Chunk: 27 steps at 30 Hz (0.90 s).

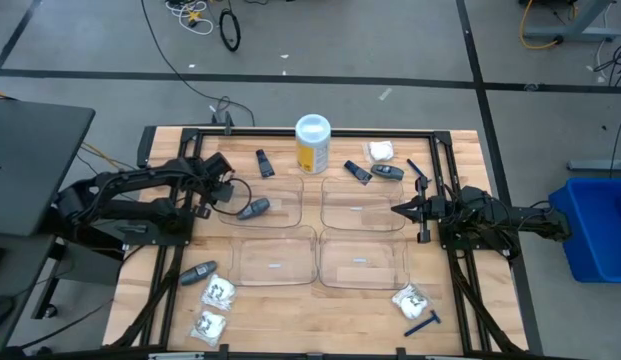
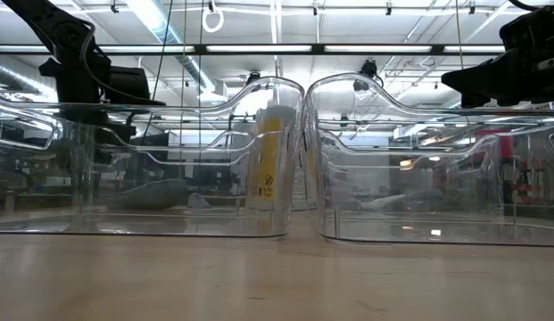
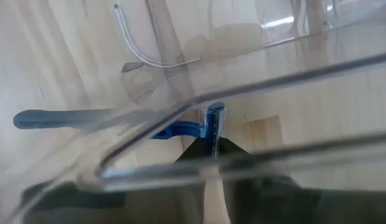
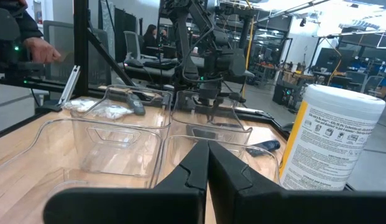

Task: Pick & Place Travel size toiletries
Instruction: Put the left blue shaver into the bottom left transparent bin

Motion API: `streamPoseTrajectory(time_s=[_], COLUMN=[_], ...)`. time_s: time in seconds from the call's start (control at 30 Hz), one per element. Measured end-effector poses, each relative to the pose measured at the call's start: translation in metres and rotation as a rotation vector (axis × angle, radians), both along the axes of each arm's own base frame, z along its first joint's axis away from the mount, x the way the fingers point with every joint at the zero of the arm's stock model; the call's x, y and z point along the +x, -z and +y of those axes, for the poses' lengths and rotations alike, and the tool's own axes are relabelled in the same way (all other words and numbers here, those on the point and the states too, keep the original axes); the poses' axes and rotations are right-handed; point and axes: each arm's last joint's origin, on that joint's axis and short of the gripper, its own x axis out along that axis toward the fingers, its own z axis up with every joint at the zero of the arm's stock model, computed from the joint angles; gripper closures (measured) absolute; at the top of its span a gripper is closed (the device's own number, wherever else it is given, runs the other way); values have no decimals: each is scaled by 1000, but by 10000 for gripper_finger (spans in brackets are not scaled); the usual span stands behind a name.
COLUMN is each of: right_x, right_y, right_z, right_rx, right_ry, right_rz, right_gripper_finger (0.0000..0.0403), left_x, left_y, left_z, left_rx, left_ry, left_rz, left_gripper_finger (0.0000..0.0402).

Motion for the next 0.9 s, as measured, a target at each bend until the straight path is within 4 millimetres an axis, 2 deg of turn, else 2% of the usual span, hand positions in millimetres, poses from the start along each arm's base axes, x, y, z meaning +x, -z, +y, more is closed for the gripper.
streamPoseTrajectory(time_s=[0.33,0.9], right_x=[0,0], right_y=[0,0], right_z=[0,0], right_rx=[0,0], right_ry=[0,0], right_rz=[0,0], right_gripper_finger=[390,390], left_x=[3,-2], left_y=[-10,-20], left_z=[2,2], left_rx=[2,22], left_ry=[-1,-48], left_rz=[-10,98], left_gripper_finger=[356,356])
